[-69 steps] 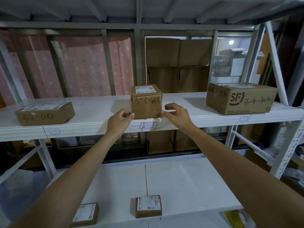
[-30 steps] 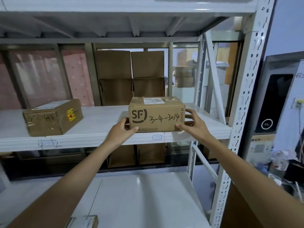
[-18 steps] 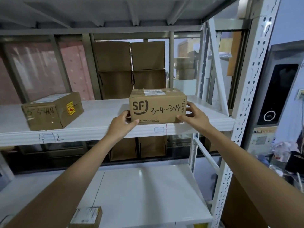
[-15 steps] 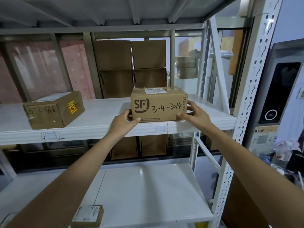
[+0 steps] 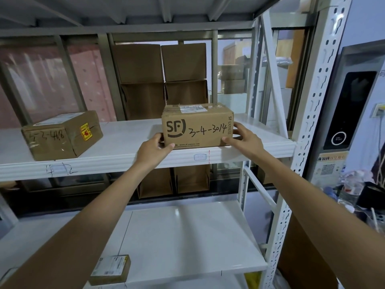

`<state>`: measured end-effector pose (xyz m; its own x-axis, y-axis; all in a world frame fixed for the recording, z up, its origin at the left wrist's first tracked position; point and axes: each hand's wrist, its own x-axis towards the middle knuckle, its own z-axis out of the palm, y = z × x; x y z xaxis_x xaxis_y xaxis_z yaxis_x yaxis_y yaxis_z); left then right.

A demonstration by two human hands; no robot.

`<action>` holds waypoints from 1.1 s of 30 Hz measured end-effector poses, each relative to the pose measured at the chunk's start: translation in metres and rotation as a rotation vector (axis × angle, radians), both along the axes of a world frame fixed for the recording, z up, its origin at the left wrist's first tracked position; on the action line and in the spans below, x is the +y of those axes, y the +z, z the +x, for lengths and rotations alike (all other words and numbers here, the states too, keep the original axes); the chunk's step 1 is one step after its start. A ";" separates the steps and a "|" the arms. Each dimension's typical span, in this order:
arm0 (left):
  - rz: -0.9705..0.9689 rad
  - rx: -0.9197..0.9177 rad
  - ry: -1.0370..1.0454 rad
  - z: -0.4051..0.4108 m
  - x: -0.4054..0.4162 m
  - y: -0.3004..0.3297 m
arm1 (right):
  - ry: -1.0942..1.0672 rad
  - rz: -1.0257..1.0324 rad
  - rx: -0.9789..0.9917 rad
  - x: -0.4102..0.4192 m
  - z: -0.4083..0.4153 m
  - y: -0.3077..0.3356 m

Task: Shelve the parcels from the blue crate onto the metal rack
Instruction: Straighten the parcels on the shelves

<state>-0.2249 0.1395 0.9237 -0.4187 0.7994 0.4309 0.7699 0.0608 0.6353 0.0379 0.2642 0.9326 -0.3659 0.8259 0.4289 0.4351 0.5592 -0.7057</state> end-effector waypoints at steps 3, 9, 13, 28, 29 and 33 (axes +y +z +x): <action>0.019 -0.024 -0.011 -0.001 -0.002 -0.002 | 0.001 0.012 0.008 -0.001 0.000 -0.002; 0.027 -0.013 -0.008 0.000 -0.004 -0.002 | -0.016 0.045 -0.029 -0.002 0.000 -0.003; 0.056 -0.032 -0.038 0.003 -0.011 -0.004 | -0.018 0.077 -0.030 -0.005 0.001 -0.006; 0.338 0.064 -0.018 -0.014 -0.091 -0.055 | -0.316 0.334 0.152 -0.065 0.003 -0.099; 0.322 0.056 -0.032 -0.023 -0.097 -0.063 | -0.316 0.328 0.136 -0.075 -0.002 -0.113; 0.120 0.030 -0.092 -0.068 -0.128 -0.109 | -0.288 0.163 -0.018 -0.114 -0.036 -0.156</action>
<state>-0.2932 0.0115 0.8152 -0.3316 0.7760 0.5366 0.7874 -0.0857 0.6104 0.0015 0.1506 0.7763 -0.1355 0.8174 0.5598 0.6033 0.5163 -0.6078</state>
